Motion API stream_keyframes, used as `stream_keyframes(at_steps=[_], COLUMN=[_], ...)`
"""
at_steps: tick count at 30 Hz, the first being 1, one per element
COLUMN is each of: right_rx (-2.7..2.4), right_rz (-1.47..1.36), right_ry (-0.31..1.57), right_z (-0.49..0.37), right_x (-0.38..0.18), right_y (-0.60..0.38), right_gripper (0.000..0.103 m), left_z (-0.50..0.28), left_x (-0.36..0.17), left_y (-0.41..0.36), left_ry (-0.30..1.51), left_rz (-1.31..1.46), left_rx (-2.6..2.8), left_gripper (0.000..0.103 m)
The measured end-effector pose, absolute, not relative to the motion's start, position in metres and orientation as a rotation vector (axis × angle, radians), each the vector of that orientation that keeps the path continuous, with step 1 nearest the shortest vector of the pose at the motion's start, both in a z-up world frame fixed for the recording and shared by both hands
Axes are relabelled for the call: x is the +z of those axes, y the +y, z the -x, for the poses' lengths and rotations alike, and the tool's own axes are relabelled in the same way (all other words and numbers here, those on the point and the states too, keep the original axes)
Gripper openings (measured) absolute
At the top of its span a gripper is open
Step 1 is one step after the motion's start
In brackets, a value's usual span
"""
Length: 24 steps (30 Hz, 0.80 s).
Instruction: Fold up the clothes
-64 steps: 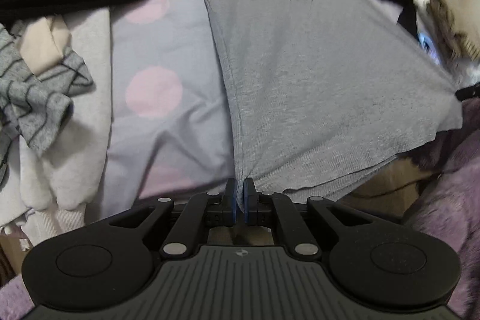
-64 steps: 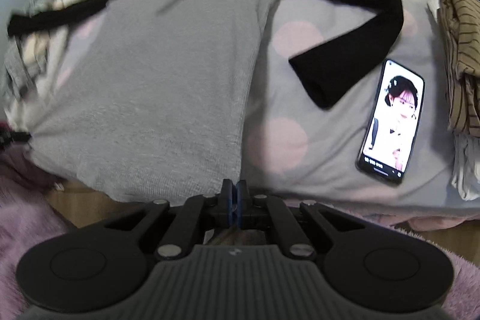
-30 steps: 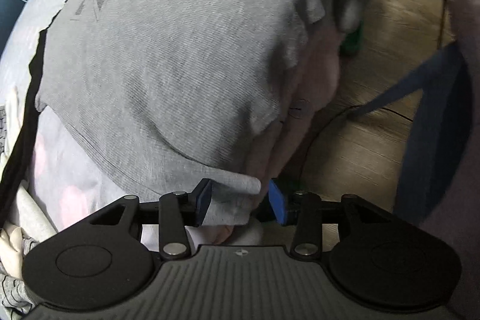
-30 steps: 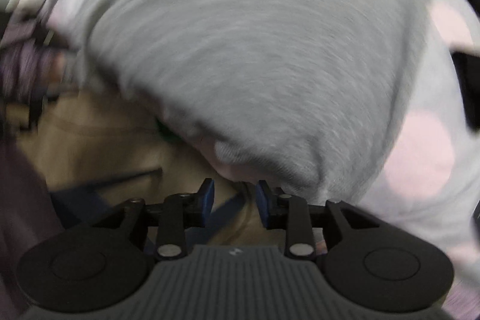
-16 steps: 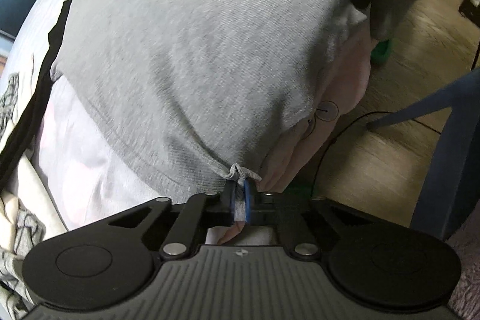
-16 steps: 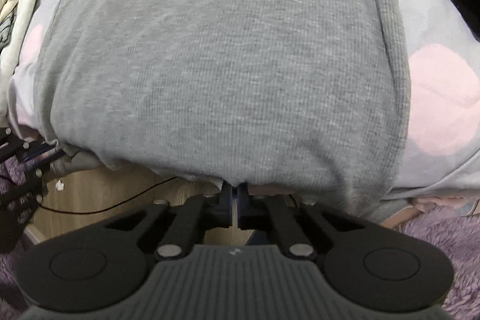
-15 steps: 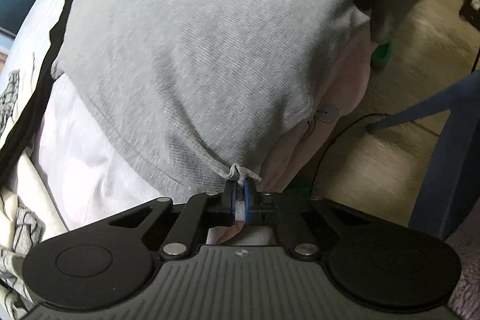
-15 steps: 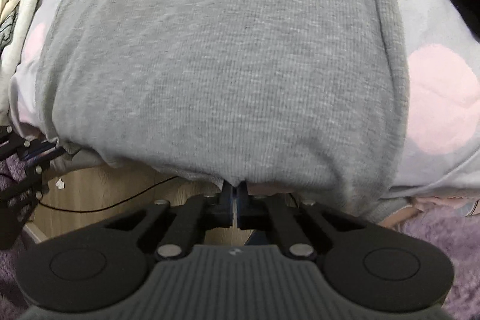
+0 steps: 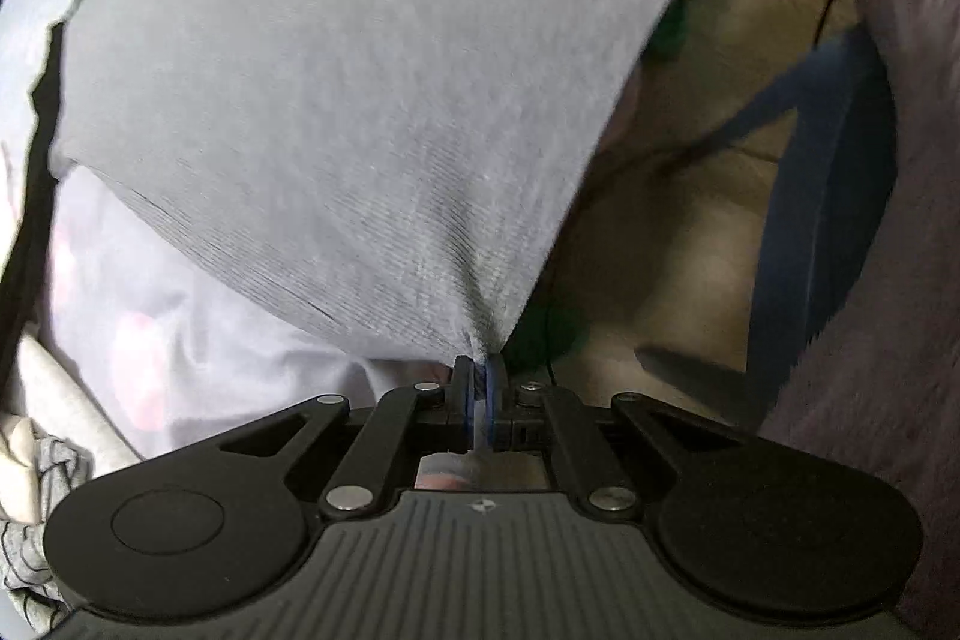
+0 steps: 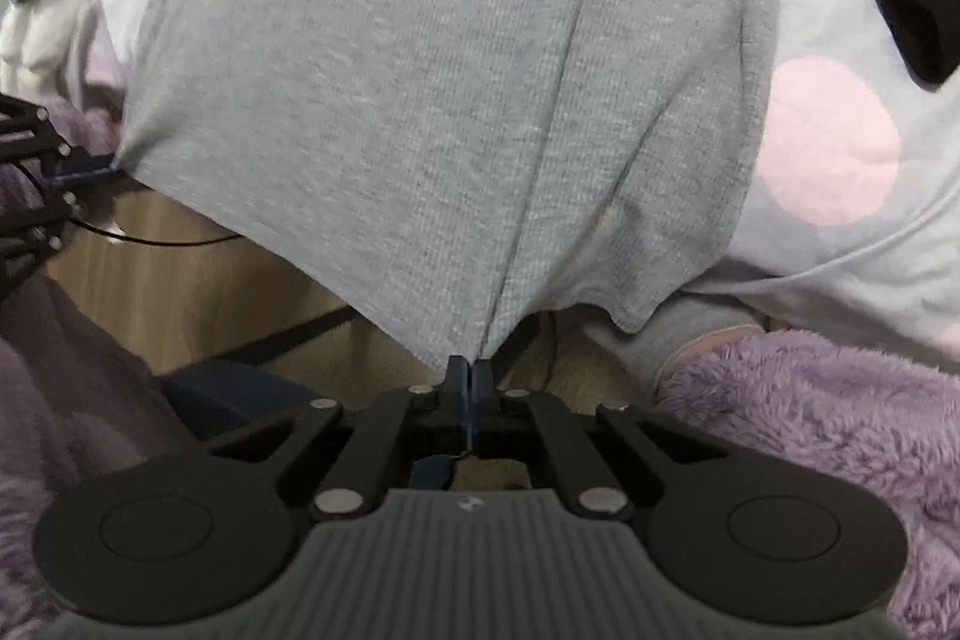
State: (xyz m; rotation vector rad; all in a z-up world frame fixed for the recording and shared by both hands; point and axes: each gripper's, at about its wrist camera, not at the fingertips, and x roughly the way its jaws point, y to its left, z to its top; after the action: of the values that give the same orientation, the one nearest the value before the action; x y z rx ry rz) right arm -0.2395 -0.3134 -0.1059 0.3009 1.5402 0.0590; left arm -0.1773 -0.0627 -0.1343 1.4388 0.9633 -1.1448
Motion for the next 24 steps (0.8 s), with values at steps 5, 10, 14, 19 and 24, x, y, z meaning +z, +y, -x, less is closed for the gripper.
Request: stream_keyframes(at_steps=[5, 10, 14, 19, 24], right_rx=[0.039, -0.029, -0.154, -0.181, -0.170], right_rz=[-0.353, -0.374, -0.353, -0.363, -0.390], right_ry=[1.519, 1.526, 1.501, 1.438, 1.453], right_z=[0.235, 0.240, 0.248, 0.247, 0.242], right_x=[-0.104, -0.090, -0.079, -0.074, -0.099], right_y=[-0.325, -0.341, -0.362, -0.388, -0.388], right_gripper=[0.009, 0.023, 0.023, 0.023, 0.023], left_z=[0.159, 0.134, 0.114, 0.102, 0.086], left_x=[-0.132, -0.106, -0.092, -0.078, -0.074], left_y=[-0.070, -0.067, -0.072, -0.091, -0.101], left_ry=[1.027, 1.106, 1.108, 1.070, 1.031], left_rz=[-1.328, -1.120, -1.010, -0.967, -0.944], left_rx=[-1.087, -1.099, -1.062, -1.025, -1.006], left_gripper=[0.001, 0.013, 0.013, 0.013, 0.014])
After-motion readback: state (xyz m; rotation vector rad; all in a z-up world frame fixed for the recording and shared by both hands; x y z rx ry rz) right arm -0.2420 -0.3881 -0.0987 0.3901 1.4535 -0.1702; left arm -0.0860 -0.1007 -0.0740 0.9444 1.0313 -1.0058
